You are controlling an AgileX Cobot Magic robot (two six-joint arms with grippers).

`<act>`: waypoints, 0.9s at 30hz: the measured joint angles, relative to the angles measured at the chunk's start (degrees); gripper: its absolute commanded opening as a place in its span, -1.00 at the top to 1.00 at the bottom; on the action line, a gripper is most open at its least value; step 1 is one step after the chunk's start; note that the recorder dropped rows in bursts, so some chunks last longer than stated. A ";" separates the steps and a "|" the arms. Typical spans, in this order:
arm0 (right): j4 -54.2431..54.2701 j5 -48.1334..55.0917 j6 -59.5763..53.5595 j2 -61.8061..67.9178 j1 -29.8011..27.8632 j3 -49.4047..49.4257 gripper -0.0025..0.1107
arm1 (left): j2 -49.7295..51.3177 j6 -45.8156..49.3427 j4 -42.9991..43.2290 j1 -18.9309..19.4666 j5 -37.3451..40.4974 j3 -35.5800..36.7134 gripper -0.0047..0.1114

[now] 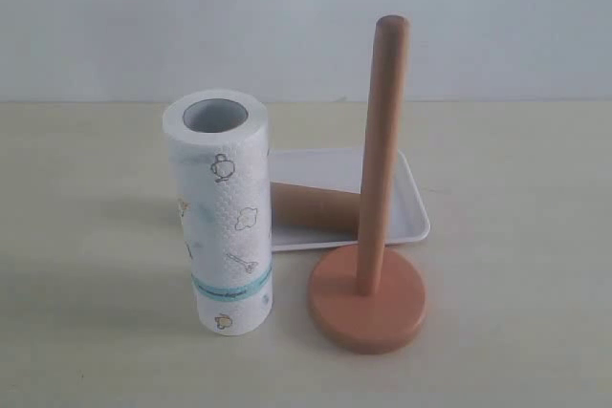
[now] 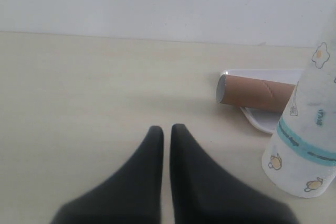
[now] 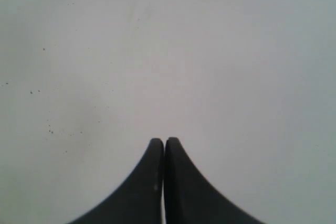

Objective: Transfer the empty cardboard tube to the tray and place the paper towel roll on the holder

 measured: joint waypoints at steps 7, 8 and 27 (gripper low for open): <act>0.00 -2.57 -1.93 0.00 0.00 0.00 0.96 | 0.00 0.00 0.00 0.00 0.00 0.00 0.85; 0.00 -2.84 -2.07 0.00 0.00 0.00 0.96 | 0.00 0.00 0.00 0.00 0.00 0.00 0.85; -1.90 5.67 -2.28 -1.33 -0.63 21.16 0.96 | 0.00 0.00 0.00 0.00 0.00 0.00 0.85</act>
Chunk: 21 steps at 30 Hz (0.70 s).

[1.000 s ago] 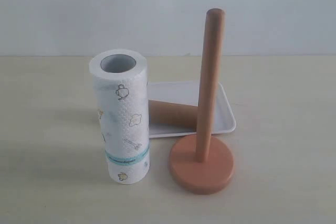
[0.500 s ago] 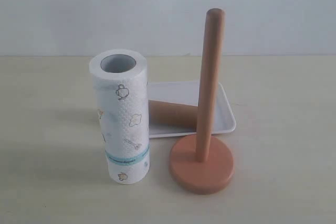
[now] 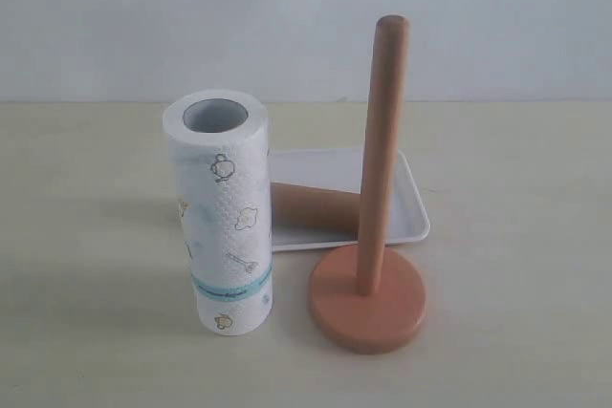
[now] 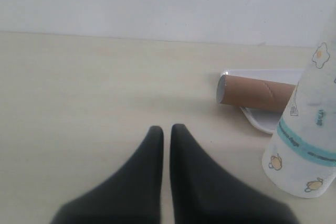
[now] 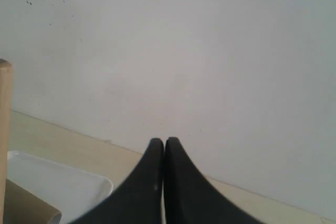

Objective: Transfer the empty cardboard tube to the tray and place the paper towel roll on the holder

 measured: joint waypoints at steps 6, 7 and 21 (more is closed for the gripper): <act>0.00 1.38 3.33 -8.53 0.00 5.86 0.96 | 0.00 0.00 0.00 0.00 0.00 0.00 0.85; 0.00 1.76 4.71 -9.37 0.00 6.30 0.96 | 0.00 0.00 0.00 0.00 0.00 0.00 0.85; 17.89 -1.51 -7.05 -10.53 0.00 7.32 0.96 | 0.00 0.00 0.00 0.00 0.00 0.00 0.85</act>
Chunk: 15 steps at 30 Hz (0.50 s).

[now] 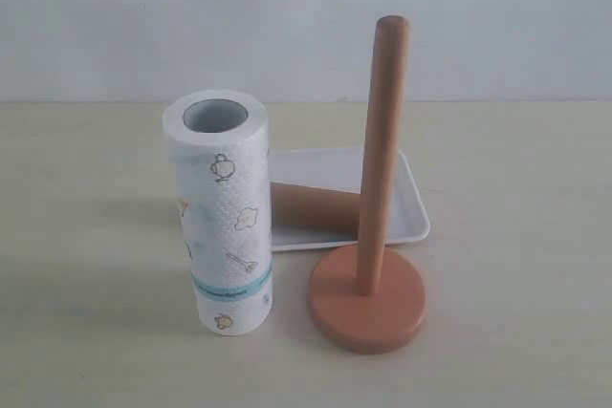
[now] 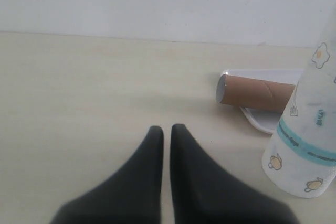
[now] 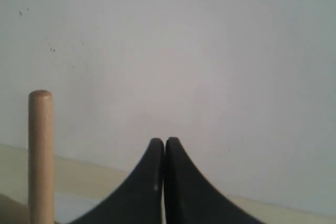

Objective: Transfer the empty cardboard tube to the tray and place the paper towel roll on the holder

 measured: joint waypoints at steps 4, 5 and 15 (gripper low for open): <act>35.10 -0.53 -33.32 -0.09 0.00 1.34 0.96 | 0.00 0.00 0.00 0.00 0.00 0.00 0.85; 45.03 -0.26 -42.14 -0.09 0.00 1.65 0.96 | 0.00 0.00 0.00 0.00 0.00 0.00 0.85; 72.20 17.74 -67.90 -0.20 0.00 2.26 0.96 | 0.00 0.00 0.00 0.00 0.00 0.00 0.85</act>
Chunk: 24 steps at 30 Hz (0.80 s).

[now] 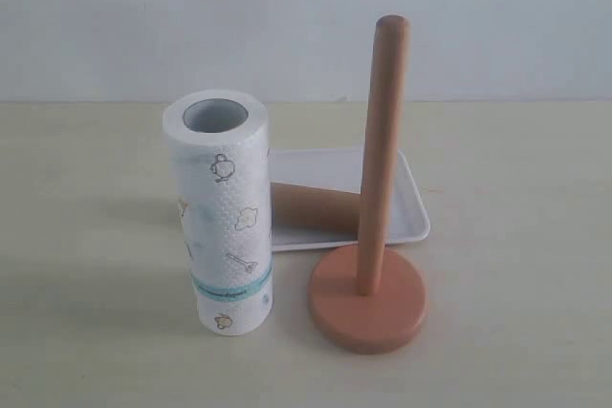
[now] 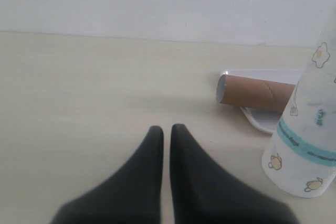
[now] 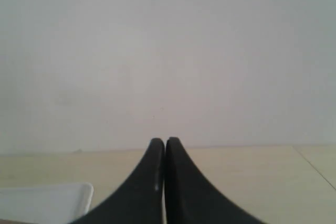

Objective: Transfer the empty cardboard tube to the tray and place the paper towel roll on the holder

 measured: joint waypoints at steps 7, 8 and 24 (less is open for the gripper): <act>7.46 5.27 -9.93 0.00 0.00 0.24 0.96 | 0.00 0.00 0.00 0.00 0.00 0.00 0.85; 7.97 5.27 -10.70 0.00 0.00 0.56 0.96 | 0.00 0.00 0.00 0.00 0.00 0.00 0.85; 10.60 6.22 -8.25 -6.52 0.00 12.17 0.96 | 0.00 0.00 0.00 0.00 0.00 0.00 0.85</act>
